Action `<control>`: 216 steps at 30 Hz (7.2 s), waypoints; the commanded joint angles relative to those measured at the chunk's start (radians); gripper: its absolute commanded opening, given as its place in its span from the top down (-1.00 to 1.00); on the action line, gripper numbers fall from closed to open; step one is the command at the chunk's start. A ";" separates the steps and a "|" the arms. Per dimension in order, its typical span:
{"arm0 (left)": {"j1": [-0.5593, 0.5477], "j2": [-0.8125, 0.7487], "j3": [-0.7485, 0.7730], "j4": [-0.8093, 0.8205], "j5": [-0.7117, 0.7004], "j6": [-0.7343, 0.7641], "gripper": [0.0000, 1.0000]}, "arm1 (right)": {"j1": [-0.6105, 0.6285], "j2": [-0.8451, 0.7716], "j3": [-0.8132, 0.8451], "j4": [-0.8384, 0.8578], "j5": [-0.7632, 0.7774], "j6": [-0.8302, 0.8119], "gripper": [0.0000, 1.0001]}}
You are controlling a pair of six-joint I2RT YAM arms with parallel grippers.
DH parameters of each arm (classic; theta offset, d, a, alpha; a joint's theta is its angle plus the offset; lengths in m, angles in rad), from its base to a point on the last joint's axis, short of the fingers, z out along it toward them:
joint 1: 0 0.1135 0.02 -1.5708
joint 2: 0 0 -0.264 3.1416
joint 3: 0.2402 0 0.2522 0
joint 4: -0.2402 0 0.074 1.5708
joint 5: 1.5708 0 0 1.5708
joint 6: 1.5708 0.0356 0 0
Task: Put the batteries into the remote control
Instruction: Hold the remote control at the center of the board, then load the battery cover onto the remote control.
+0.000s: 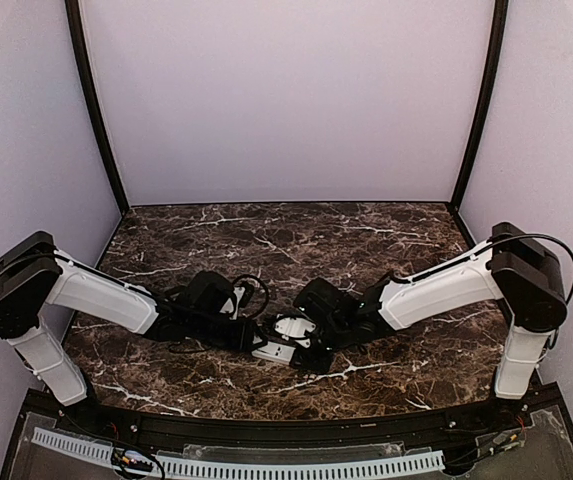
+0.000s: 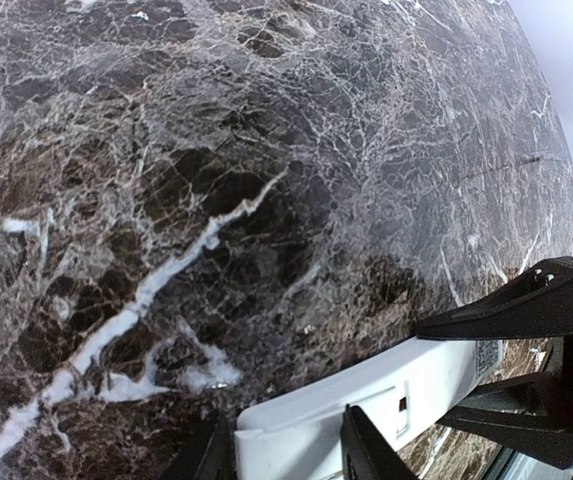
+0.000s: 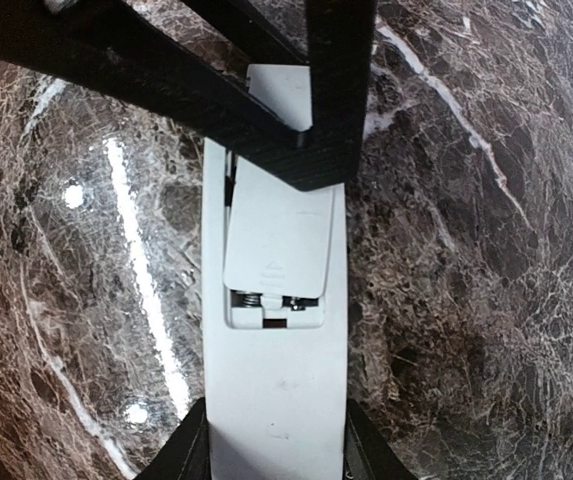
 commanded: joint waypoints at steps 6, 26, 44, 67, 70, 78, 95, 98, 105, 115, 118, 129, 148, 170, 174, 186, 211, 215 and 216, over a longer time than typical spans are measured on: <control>-0.011 -0.016 0.001 -0.098 -0.035 -0.022 0.23 | 0.017 0.063 0.031 0.014 0.134 0.075 0.41; -0.033 -0.023 0.003 -0.119 -0.055 -0.036 0.29 | 0.030 0.086 0.043 0.016 0.154 0.094 0.46; -0.038 0.027 0.033 -0.140 -0.026 0.025 0.28 | 0.031 0.055 0.006 0.061 0.136 0.047 0.47; -0.045 0.021 0.048 -0.177 -0.067 0.039 0.17 | 0.031 0.060 0.011 0.053 0.140 0.051 0.50; -0.045 0.013 0.052 -0.195 -0.088 0.046 0.09 | 0.031 0.060 0.008 0.053 0.139 0.050 0.50; -0.038 0.001 0.070 -0.241 -0.127 0.065 -0.08 | 0.030 0.057 0.003 0.051 0.134 0.049 0.51; -0.028 -0.018 0.081 -0.284 -0.135 0.099 0.13 | 0.031 0.060 0.003 0.049 0.131 0.053 0.53; -0.030 -0.020 0.079 -0.282 -0.135 0.101 0.22 | 0.030 0.061 0.005 0.049 0.132 0.052 0.53; -0.044 -0.023 0.077 -0.282 -0.134 0.102 0.40 | 0.031 0.068 0.010 0.048 0.139 0.054 0.53; -0.063 0.016 0.067 -0.264 -0.118 0.054 0.48 | 0.029 0.080 0.023 0.049 0.148 0.075 0.54; -0.068 0.015 0.053 -0.250 -0.113 0.033 0.50 | 0.029 0.081 0.023 0.053 0.147 0.079 0.55; -0.089 0.017 0.042 -0.265 -0.130 -0.001 0.56 | 0.029 0.089 0.029 0.056 0.154 0.092 0.58; -0.103 -0.026 0.004 -0.290 -0.149 -0.039 0.55 | 0.029 0.087 0.020 0.056 0.168 0.093 0.61; -0.140 0.073 0.020 -0.273 -0.134 -0.022 0.68 | 0.026 0.089 0.027 0.065 0.172 0.082 0.63; -0.148 0.042 -0.006 -0.274 -0.136 -0.050 0.67 | 0.021 0.087 0.026 0.062 0.175 0.084 0.64; -0.182 0.005 -0.009 -0.311 -0.149 -0.081 0.68 | 0.016 0.089 0.020 0.063 0.178 0.081 0.64; -0.194 0.010 -0.023 -0.307 -0.194 -0.070 0.48 | 0.015 0.052 -0.007 0.080 0.160 0.050 0.65; -0.166 -0.057 -0.027 -0.320 -0.204 -0.059 0.15 | 0.016 0.029 -0.032 0.092 0.143 0.020 0.64; -0.154 -0.080 -0.027 -0.322 -0.200 -0.050 0.06 | 0.017 0.025 -0.036 0.094 0.141 0.013 0.64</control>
